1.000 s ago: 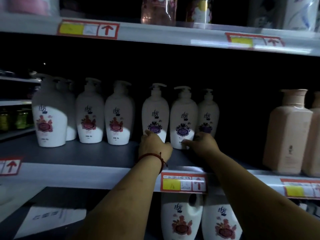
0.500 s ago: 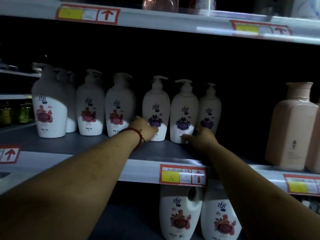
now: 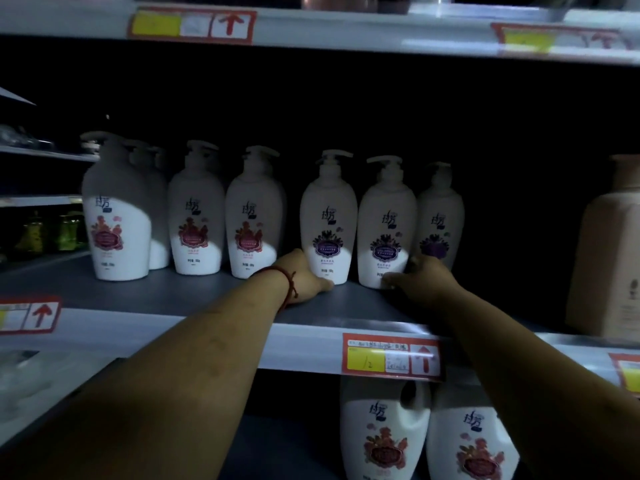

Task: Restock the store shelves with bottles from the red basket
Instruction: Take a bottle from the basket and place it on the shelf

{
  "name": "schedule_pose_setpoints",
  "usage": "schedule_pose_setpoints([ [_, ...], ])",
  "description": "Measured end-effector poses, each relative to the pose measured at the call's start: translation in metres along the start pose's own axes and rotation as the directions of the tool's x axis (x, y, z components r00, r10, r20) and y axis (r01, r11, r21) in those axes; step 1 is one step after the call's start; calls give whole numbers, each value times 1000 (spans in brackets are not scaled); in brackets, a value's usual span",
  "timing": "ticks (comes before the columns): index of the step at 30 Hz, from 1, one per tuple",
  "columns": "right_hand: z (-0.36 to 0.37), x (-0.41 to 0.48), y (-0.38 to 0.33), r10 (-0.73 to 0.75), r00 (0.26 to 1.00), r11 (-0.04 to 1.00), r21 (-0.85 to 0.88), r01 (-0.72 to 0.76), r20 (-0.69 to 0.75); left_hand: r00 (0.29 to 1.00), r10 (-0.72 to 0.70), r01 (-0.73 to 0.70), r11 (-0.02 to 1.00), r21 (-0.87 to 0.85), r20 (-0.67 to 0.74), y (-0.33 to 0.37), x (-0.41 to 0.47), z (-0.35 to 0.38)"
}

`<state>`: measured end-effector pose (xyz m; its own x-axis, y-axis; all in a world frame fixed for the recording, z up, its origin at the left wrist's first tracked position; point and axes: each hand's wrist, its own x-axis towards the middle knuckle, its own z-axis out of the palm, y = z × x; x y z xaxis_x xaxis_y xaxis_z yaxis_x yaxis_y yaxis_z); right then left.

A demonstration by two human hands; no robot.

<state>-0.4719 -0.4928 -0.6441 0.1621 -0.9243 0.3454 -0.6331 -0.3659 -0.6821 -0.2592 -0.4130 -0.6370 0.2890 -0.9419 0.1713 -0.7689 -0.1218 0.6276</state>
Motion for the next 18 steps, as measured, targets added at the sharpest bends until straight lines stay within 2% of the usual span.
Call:
schedule_pose_setpoints([
  [3,0,1,1,3,1000,1000,10,-3,18,992,-62,57,997,47,111,10,2,-19],
  [5,0,1,2,-5,1000,1000,27,4,24,987,-71,70,997,16,146,17,3,-31],
  [7,0,-1,2,-11,1000,999,36,10,27,996,-20,6,987,162,83,16,1,-33],
  [9,-1,-3,1,-3,999,999,45,1,34,996,73,-47,934,355,-61,11,-3,-23],
  [11,-1,-4,1,-4,1000,997,72,2,27,970,137,-45,911,409,-199,9,-8,-9],
  [13,0,-4,1,-9,1000,997,76,8,18,950,127,-9,925,380,-285,9,-8,0],
  [15,1,-2,1,-2,1000,998,65,1,20,955,76,9,959,282,-288,11,-5,1],
  [18,3,0,1,0,1000,999,44,-1,23,983,-49,40,998,-54,-175,9,2,-2],
])
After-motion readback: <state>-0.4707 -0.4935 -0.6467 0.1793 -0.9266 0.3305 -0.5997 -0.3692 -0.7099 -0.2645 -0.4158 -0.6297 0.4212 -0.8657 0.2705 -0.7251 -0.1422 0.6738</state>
